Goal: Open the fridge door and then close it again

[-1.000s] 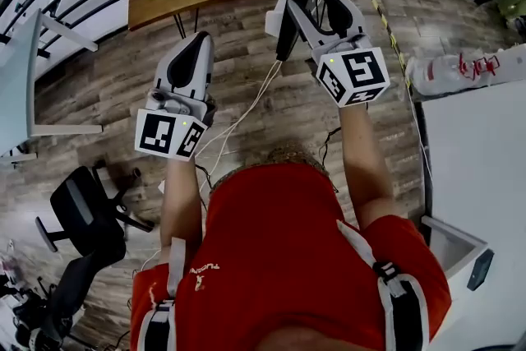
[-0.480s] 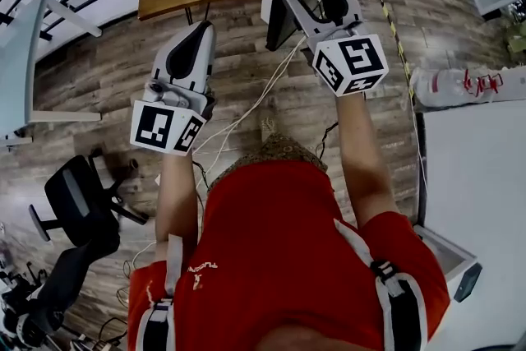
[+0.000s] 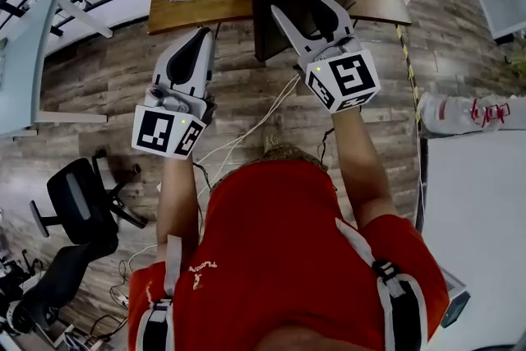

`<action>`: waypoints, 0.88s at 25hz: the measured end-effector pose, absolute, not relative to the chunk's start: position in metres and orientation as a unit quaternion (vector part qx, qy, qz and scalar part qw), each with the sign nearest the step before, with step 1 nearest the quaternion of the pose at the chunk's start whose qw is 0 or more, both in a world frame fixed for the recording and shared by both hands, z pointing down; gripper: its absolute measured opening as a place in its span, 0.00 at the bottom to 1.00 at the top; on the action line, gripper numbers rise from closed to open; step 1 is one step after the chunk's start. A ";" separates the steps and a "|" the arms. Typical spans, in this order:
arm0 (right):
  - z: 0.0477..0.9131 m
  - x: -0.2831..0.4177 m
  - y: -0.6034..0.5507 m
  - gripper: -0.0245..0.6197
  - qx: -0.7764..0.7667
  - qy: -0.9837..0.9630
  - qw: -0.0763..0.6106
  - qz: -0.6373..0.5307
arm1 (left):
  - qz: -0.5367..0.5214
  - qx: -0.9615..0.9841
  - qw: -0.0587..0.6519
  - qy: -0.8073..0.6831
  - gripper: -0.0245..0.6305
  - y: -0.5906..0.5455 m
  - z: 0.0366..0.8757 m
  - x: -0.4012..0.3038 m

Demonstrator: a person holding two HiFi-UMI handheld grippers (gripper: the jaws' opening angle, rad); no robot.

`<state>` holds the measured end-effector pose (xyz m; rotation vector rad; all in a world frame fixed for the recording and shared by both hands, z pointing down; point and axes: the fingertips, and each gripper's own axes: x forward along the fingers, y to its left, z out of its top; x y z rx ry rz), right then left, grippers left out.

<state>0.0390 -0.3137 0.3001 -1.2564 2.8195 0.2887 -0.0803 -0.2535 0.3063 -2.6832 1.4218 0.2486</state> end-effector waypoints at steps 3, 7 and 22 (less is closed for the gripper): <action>0.300 0.033 -0.327 0.37 -0.391 0.915 0.020 0.099 | 0.085 -0.874 0.049 0.476 0.05 -0.270 0.304 -0.080; 0.299 0.028 -0.349 0.31 -0.383 0.918 0.017 0.101 | 0.088 -0.868 0.049 0.486 0.05 -0.295 0.303 -0.077; 0.301 0.014 -0.418 0.11 -0.415 0.906 0.012 0.084 | 0.089 -0.869 0.033 0.485 0.05 -0.358 0.302 -0.088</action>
